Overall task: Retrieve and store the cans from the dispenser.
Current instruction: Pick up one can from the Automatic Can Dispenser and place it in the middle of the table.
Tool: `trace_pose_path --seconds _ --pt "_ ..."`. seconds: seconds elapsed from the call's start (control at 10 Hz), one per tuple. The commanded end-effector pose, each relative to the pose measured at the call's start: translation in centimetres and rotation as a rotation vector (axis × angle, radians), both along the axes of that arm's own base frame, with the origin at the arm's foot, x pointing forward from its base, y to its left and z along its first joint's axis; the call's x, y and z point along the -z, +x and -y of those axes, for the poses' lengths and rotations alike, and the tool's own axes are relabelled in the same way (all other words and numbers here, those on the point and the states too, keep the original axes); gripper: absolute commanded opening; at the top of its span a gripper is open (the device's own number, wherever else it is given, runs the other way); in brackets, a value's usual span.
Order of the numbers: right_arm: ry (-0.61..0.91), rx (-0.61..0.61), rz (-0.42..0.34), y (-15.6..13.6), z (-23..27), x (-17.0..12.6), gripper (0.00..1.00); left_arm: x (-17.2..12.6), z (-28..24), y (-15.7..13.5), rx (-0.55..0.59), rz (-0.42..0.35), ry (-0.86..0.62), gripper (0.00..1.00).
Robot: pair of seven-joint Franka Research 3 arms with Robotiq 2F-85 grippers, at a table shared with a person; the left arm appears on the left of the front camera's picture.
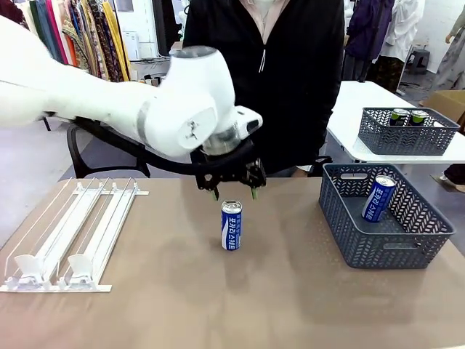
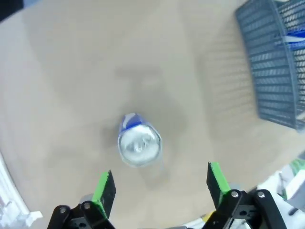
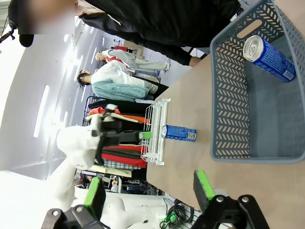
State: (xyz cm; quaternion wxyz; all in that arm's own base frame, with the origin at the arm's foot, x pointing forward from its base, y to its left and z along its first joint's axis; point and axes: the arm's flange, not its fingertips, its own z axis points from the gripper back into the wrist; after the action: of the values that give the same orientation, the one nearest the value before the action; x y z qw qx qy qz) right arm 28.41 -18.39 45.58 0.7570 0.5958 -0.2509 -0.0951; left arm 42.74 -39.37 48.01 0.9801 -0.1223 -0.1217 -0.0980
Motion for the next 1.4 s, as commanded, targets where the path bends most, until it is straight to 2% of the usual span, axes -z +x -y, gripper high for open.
trace_pose_path --seconds 0.0,0.1,0.2,0.3,0.4,0.5,0.7,0.8,0.9,1.0,1.1,1.2,1.3 --pt "0.019 0.007 0.025 0.3 0.0 -0.4 1.0 -3.2 -7.3 -4.6 0.032 -0.021 -0.161 1.0" --pt "0.019 0.007 0.025 0.3 0.0 -0.4 1.0 -4.9 -11.3 -5.2 0.024 -0.061 -0.227 1.0" --pt "0.019 0.007 0.025 0.3 0.0 -0.4 1.0 -6.1 -16.0 -5.2 0.113 -0.145 -0.363 1.0" --pt "0.019 0.007 0.025 0.3 0.0 -0.4 1.0 -6.7 -20.6 -4.7 0.043 -0.178 -0.455 1.0" --pt "0.019 0.007 0.025 0.3 0.0 -0.4 1.0 -6.7 -25.8 -4.2 0.023 -0.205 -0.601 1.0" --pt "0.019 0.007 0.025 0.3 0.0 -0.4 1.0 -6.1 -31.2 -4.2 0.007 -0.222 -0.774 1.0" --pt "0.019 0.007 0.025 0.3 0.0 -0.4 1.0 -4.5 -38.6 -5.0 0.062 -0.208 -1.019 1.0" --pt "0.019 0.007 0.025 0.3 0.0 -0.4 1.0 -3.7 -41.4 -6.2 0.051 -0.18 -1.087 1.0" --pt "0.019 0.007 0.025 0.3 0.0 -0.4 1.0 -2.5 -43.9 -7.1 0.067 -0.197 -1.126 1.0" --pt "0.019 0.007 0.025 0.3 0.0 -0.4 1.0 -1.2 -45.8 -7.8 0.02 -0.212 -1.144 1.0" --pt "0.019 0.007 0.025 0.3 0.0 -0.4 1.0 0.1 -47.0 -8.5 0.04 -0.233 -1.144 1.0" --pt "0.019 0.007 0.025 0.3 0.0 -0.4 1.0 -2.3 -45.8 -7.9 0.026 -0.198 -1.126 1.0" --pt "0.019 0.007 0.025 0.3 0.0 -0.4 1.0 -2.3 -45.8 -7.9 0.026 -0.198 -1.126 1.0"
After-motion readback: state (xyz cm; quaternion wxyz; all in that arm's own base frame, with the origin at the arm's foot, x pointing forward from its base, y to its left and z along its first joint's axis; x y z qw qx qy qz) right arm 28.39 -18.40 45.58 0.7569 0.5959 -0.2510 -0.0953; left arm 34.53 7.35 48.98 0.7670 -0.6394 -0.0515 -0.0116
